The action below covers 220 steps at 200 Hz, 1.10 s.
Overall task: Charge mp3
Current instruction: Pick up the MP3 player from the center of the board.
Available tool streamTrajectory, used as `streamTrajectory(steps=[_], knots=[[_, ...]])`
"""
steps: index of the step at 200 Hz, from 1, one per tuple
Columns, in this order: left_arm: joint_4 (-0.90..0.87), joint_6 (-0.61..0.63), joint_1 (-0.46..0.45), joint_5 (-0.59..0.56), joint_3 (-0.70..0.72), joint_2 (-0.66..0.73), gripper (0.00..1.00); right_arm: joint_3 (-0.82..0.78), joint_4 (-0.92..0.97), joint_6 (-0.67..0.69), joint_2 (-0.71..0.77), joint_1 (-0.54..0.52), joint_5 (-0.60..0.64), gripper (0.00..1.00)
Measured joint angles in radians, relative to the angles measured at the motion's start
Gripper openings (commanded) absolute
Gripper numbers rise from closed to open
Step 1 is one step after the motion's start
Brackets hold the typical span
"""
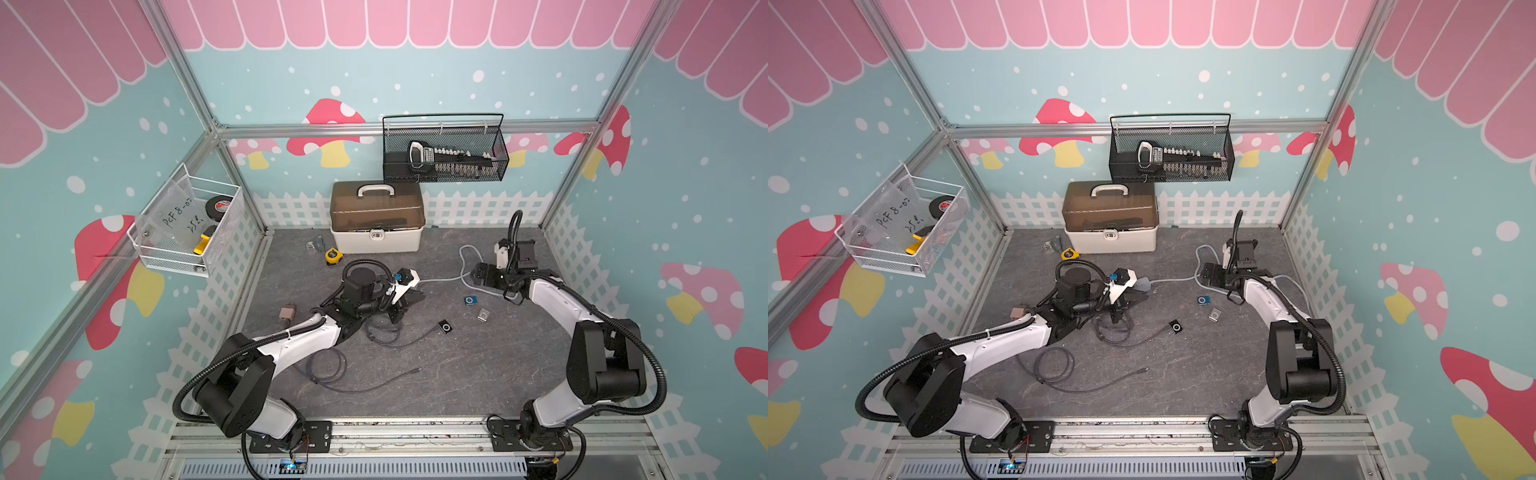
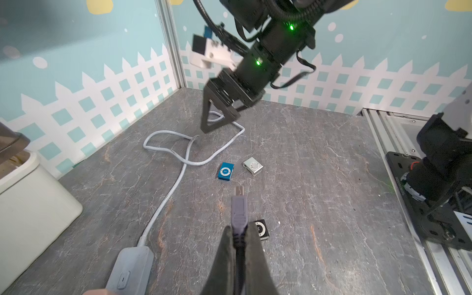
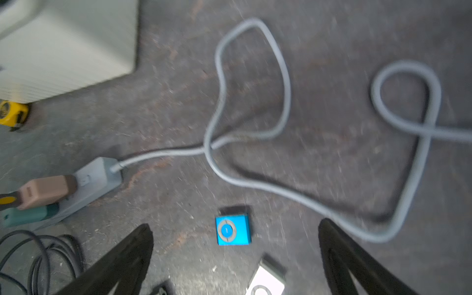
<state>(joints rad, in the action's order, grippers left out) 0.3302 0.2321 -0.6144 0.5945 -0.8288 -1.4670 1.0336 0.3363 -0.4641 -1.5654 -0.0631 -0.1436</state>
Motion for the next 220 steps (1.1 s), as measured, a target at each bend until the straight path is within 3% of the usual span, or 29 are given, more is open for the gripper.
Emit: streamTrajectory(steps=[74, 124, 220], knots=[[-0.094, 0.026, 0.006, -0.016, 0.002, 0.006, 0.0, -0.111, 0.126, -0.301, 0.067, -0.156, 0.232, 0.76], [-0.144, 0.026, 0.006, -0.027, -0.046, -0.022, 0.0, -0.193, 0.109, -0.459, 0.067, -0.2, 0.306, 0.65], [-0.252, 0.051, 0.006, -0.051, -0.154, -0.068, 0.0, -0.197, 0.006, -0.522, -0.047, -0.217, 0.338, 0.57]])
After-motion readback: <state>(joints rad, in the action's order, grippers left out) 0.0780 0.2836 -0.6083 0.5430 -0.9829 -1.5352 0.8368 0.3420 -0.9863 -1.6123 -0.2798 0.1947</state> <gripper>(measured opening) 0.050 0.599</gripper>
